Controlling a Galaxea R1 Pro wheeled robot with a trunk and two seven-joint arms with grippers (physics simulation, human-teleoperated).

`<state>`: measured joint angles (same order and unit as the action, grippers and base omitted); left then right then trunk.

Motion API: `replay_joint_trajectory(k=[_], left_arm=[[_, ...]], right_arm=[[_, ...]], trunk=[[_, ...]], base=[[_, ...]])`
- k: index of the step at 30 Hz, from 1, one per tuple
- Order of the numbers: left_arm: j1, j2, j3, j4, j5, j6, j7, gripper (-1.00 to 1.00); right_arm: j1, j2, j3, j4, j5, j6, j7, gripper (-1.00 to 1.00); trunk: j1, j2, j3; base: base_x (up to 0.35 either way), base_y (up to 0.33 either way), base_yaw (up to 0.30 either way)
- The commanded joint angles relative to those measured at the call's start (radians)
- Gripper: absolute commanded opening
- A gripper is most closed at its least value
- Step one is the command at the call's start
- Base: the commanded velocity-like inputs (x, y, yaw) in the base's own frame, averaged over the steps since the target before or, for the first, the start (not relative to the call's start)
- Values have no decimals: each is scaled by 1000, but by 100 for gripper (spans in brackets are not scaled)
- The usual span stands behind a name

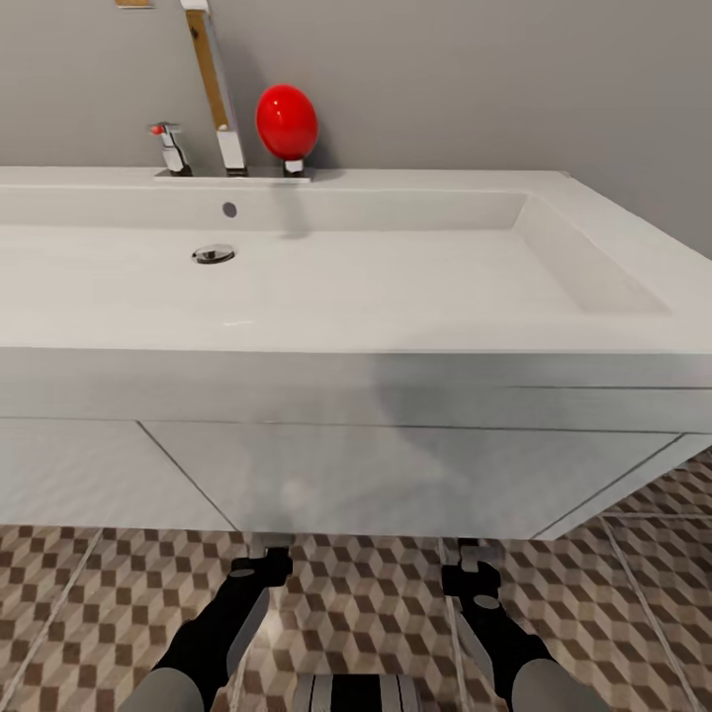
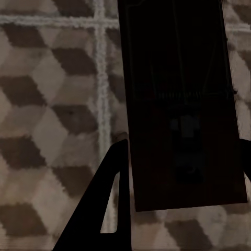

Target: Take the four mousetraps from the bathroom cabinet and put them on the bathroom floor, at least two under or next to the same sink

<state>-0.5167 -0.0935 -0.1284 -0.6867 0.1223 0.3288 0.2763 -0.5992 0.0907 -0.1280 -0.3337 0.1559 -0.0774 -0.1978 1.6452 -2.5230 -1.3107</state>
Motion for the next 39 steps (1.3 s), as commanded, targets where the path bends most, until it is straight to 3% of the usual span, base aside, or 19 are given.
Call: replay_joint_trajectory(k=[1,10,16,39], left_arm=[[0,1,-5,-3,10,4,9,-100],[0,1,-5,-9,10,3,10,-100],[0,1,-5,-11,10,0,11,-100],[0,3,-5,-8,11,1,11,-100]], right_arm=[[-1,1,-9,1,9,-4,1,-100],[-1,1,-8,1,10,-2,1,-100],[-1,3,-7,1,9,-2,1,-100],[-1,3,-7,1,8,-2,1,-100]], trunk=[[0,-1,-5],[4,-3,-39],[4,-3,-39],[15,-8,-128]], base=[[0,0,0],[0,0,0],[0,0,0],[0,0,0]])
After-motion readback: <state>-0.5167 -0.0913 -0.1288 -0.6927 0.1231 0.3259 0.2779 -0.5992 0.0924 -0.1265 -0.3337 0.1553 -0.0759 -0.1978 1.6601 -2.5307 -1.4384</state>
